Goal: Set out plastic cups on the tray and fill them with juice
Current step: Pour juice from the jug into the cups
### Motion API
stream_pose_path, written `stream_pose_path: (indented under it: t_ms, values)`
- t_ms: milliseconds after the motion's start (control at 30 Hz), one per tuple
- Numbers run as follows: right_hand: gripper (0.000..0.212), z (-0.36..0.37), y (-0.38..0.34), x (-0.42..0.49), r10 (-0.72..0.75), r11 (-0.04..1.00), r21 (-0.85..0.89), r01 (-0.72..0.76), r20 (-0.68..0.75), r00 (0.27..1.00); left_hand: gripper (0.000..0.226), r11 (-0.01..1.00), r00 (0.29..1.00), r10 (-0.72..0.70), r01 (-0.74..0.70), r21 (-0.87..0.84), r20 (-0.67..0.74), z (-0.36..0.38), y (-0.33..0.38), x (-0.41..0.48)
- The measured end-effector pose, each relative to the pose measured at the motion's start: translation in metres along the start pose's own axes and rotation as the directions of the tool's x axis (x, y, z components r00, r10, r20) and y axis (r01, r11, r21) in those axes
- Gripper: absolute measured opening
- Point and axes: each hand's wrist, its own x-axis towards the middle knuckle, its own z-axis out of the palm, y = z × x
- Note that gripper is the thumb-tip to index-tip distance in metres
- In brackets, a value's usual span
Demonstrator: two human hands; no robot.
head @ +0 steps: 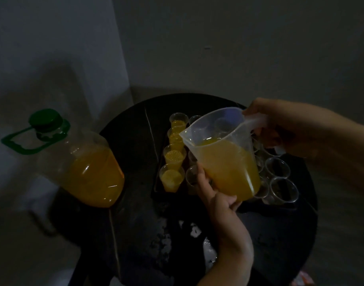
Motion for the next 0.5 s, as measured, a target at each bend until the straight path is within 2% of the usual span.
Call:
stream_pose_path:
  t_ms: [33, 100, 200, 333, 500]
  values:
    - [0.025, -0.003, -0.001, -0.001, -0.010, 1.000, 0.013, 0.010, -0.034, 0.999, 0.094, 0.997, 1.000, 0.026, -0.026, 0.079, 0.005, -0.009, -0.028, -0.009]
    - [0.023, -0.009, -0.003, -0.001, -0.024, 0.998, 0.049, 0.028, -0.078, 0.997, 0.089, 0.984, 0.985, 0.160, -0.165, 0.071, 0.069, -0.010, -0.045, -0.008]
    - [0.019, -0.020, -0.007, 0.002, -0.032, 0.995, 0.092, 0.045, -0.138, 0.990, 0.081, 0.972, 0.969, 0.210, -0.221, 0.080, 0.132, 0.001, -0.042, 0.013]
    - [0.017, -0.035, -0.011, 0.016, -0.039, 0.987, 0.146, 0.063, -0.157, 0.987, 0.079, 0.963, 0.963, 0.200, -0.227, 0.147, 0.181, 0.016, -0.042, 0.028]
    - [0.017, -0.056, -0.016, 0.039, -0.039, 0.989, 0.130, 0.066, -0.198, 0.979, 0.075, 0.961, 0.959, 0.170, -0.213, 0.179, 0.226, 0.039, -0.043, 0.052]
